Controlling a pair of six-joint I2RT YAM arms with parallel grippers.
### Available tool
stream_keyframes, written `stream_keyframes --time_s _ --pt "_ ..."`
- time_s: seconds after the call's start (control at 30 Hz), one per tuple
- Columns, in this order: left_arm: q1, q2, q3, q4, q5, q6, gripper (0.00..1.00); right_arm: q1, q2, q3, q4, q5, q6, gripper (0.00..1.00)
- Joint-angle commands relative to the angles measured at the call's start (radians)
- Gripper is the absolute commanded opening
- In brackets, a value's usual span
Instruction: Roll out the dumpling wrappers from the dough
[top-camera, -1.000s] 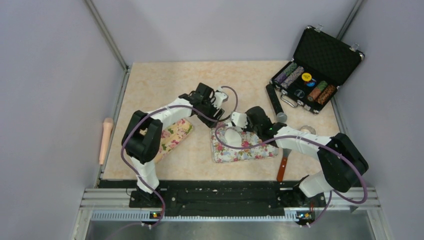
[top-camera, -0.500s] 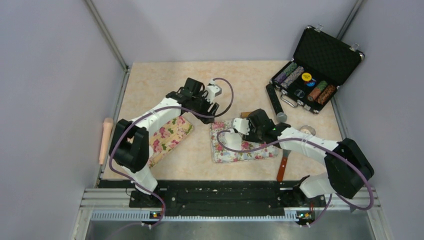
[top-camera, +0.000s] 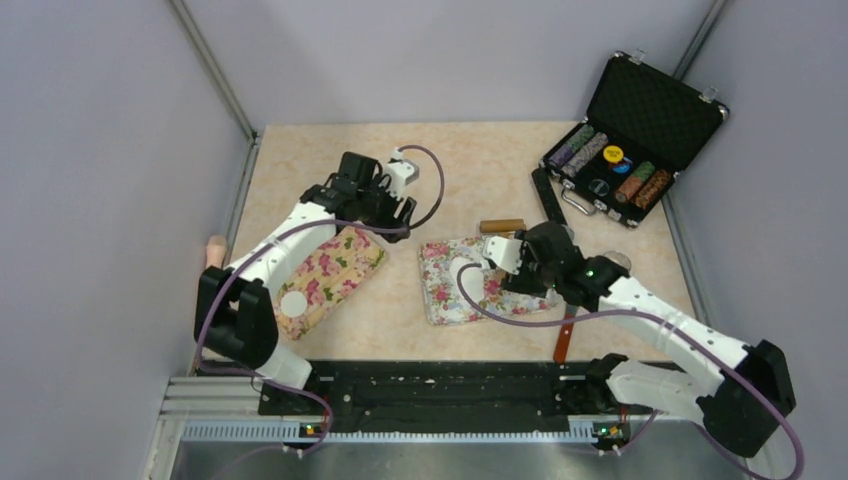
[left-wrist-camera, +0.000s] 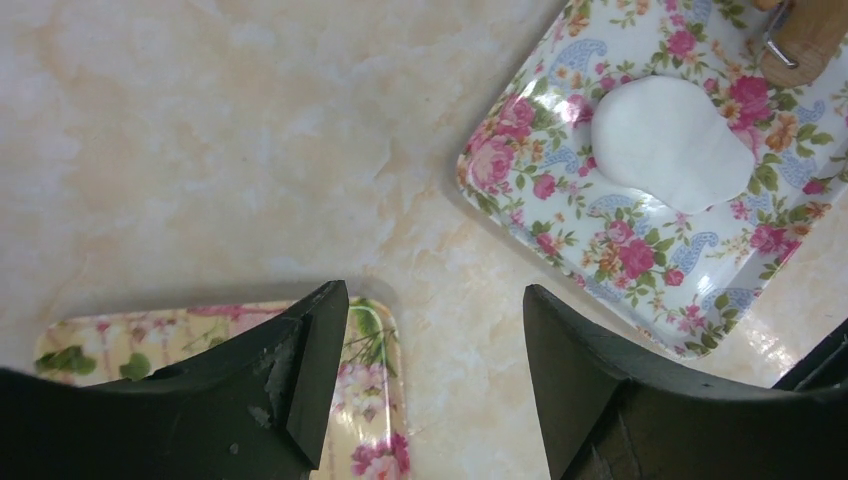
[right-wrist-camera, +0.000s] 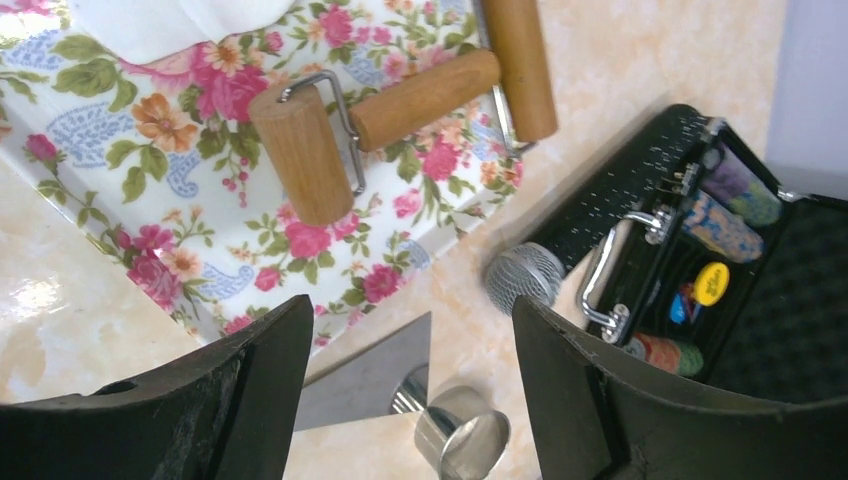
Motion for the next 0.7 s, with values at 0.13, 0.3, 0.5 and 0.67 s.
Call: stream_keyframes --time_s 0.13,0.3,0.5,0.67 --pt "0.186 -0.169 -0.076 0.056 -0.16 -0.035 0.72 -0.075 -0.26 -0.124 0.155 0.108 0.066 0.73" --pt "0.323 -0.205 -0.138 0.103 -0.209 -0.069 0.73 -0.139 -0.387 -0.243 0.378 0.12 0.097 0.76" --pt "0.381 -0.204 -0.182 0.132 -0.243 -0.094 0.73 -0.142 -0.45 -0.315 0.485 0.193 0.084 0.77" --pt "0.379 -0.198 -0.176 0.099 -0.178 -0.088 0.72 -0.17 -0.465 -0.33 0.534 0.297 0.067 0.82"
